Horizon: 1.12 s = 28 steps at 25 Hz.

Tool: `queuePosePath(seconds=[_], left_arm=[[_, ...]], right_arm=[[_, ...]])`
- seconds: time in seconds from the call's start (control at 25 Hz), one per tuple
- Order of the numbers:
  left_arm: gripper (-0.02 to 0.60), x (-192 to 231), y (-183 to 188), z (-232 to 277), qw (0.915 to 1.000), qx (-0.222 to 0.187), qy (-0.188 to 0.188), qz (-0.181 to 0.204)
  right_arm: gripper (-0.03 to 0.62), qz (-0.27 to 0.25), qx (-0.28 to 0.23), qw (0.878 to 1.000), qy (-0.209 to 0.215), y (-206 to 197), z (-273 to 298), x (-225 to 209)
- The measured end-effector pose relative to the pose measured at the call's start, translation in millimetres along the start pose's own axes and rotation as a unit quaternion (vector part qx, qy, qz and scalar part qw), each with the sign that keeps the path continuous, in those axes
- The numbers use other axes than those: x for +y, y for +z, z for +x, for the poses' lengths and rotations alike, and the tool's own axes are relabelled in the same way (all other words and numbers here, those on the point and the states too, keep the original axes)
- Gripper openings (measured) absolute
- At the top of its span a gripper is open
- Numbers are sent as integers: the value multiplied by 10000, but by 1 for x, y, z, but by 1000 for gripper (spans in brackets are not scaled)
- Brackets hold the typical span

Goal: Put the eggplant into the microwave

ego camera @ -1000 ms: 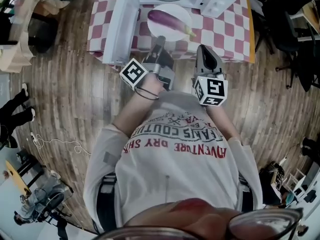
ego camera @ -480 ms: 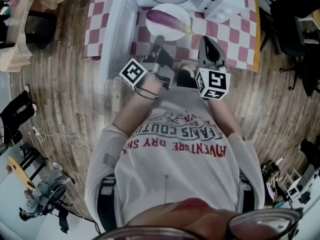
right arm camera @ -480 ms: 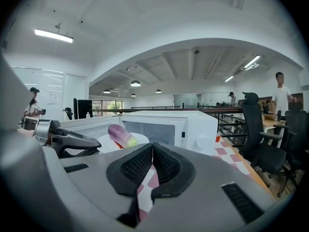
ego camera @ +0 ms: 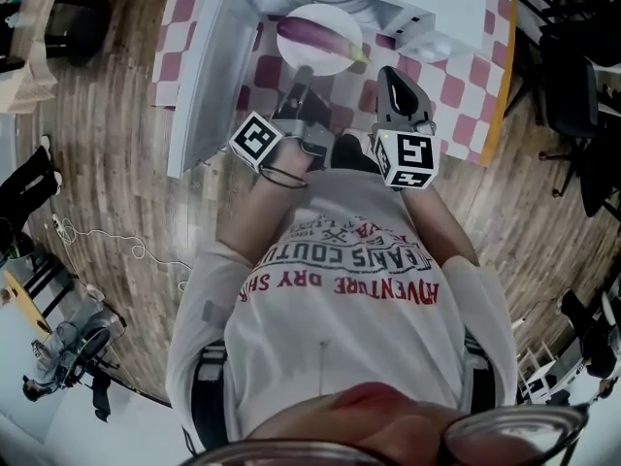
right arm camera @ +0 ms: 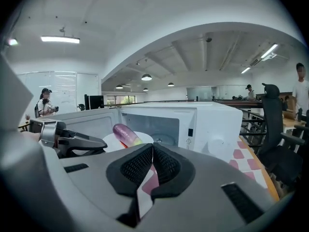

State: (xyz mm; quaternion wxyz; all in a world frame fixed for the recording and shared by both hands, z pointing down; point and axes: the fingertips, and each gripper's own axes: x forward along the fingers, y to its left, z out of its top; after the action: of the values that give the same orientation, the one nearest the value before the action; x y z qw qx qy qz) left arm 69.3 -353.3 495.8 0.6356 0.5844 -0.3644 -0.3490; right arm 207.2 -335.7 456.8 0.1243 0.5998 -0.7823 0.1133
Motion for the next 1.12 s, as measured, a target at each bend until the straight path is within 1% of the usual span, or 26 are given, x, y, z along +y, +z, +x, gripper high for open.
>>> queuePosePath(seconds=[0.16, 0.4, 0.48, 0.6, 0.68, 0.76, 0.92, 1.0, 1.12], left_arm=[[31, 16, 7, 16, 9997, -230, 8, -11], [31, 41, 23, 48, 9991, -411, 35, -42], [31, 48, 29, 58, 9990, -448, 25, -27], [31, 54, 36, 74, 9989, -454, -36, 117], [31, 61, 38, 83, 9988, -477, -29, 120], [31, 68, 41, 89, 9986, -520, 8, 85], [31, 87, 45, 95, 9981, -557, 247, 94], [31, 91, 46, 99, 9978, -567, 305, 145], [31, 93, 45, 104, 9977, -589, 342, 65]], right_arm=[[26, -9, 146, 9997, 184, -11, 18, -6], [26, -16, 283, 9990, 359, -24, 44, -10], [26, -1, 309, 9987, 397, -27, 51, -9], [26, 19, 349, 9983, 458, -31, 60, -8], [26, 32, 389, 9980, 496, -35, 64, -7], [26, 68, 441, 9977, 514, -40, 67, -6], [26, 172, 530, 9971, 526, -46, 73, -6], [26, 203, 561, 9967, 543, -49, 75, -6], [26, 240, 603, 9964, 553, -52, 78, -7]])
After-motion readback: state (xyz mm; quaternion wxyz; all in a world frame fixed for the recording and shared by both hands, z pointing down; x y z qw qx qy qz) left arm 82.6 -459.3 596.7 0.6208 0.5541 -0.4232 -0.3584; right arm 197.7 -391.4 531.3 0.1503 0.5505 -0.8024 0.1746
